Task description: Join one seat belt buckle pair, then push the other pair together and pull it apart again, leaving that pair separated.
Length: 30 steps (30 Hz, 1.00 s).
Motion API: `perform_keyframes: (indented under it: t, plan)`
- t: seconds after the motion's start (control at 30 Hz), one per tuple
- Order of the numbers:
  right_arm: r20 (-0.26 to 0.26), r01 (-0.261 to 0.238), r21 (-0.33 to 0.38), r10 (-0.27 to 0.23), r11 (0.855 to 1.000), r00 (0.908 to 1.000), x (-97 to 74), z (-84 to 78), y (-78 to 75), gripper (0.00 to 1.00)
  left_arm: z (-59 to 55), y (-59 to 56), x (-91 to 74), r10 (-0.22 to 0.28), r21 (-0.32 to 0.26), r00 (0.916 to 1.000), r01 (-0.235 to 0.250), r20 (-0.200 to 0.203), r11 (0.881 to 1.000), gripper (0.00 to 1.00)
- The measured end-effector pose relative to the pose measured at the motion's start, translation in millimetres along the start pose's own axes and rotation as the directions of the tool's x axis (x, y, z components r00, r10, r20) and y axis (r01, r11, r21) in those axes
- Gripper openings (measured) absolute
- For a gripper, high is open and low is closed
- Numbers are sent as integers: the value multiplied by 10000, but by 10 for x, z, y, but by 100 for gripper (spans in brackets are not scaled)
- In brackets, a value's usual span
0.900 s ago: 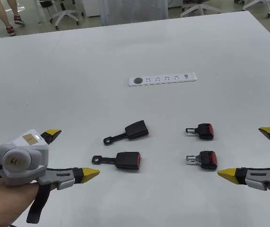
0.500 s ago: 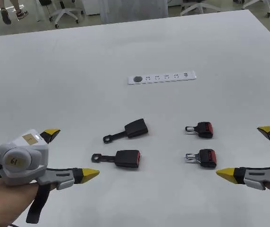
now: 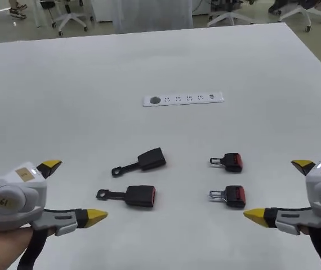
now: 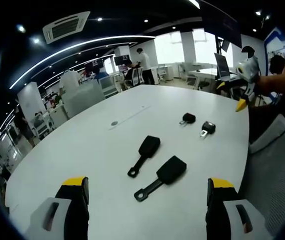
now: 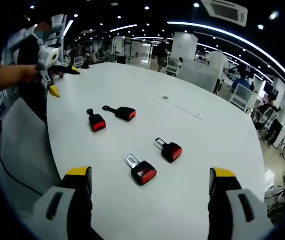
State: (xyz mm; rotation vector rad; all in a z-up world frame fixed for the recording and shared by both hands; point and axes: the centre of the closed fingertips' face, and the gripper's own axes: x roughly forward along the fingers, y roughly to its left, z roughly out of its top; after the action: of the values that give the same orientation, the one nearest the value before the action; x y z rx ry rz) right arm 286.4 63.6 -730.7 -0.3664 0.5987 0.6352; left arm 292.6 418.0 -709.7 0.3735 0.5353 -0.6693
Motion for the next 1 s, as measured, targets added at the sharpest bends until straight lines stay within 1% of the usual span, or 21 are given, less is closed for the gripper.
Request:
perform_keyframes:
  t: [0.1,0.2,0.23,0.3,0.47,0.57,0.73,0.87,0.9,0.93,0.97,1.0]
  plan:
    - [-42,21,-39,-21,10000,10000,11,-6,-31,99,31,-59,33,-166,305,9999,166,-27,9994,100]
    - [-6,13,-34,-13,10000,10000,17,2,-27,99,18,-67,45,-216,652,9995,231,-243,9976,99]
    - [14,13,-66,-13,10000,10000,21,3,-26,99,8,-62,44,-213,848,9990,246,-388,9961,98]
    - [-25,-16,-127,15,9999,10000,25,-6,-17,99,11,-55,47,-202,1017,9988,246,-447,9945,97]
    - [-123,-39,-248,35,9997,9999,8,-45,-4,98,42,-46,49,-202,945,9987,245,-458,9952,95]
    - [-254,-67,-436,56,9990,9997,-9,-86,2,99,15,-58,45,-264,955,9975,326,-656,9949,90]
    - [-408,-85,-522,64,9986,9991,-22,-138,-4,98,-13,-73,60,-305,952,9964,380,-786,9947,90]
    - [-530,-82,-882,35,9961,9986,-16,-159,-24,98,-20,-91,85,-388,897,9960,460,-806,9949,90]
    - [-578,-72,-1116,7,9937,9983,-8,-158,-29,98,-30,-105,104,-450,887,9955,524,-832,9947,90]
    - [-620,-179,-1213,105,9925,9980,1,-160,-14,98,-43,-128,116,-552,895,9945,631,-885,9940,89]
    - [-680,-215,-1253,130,9919,9976,13,-168,-11,98,-74,-168,127,-730,956,9918,831,-1045,9919,87]
    - [-759,-213,-1375,109,9903,9971,28,-179,-15,98,-90,-181,134,-779,1031,9907,895,-1116,9906,87]
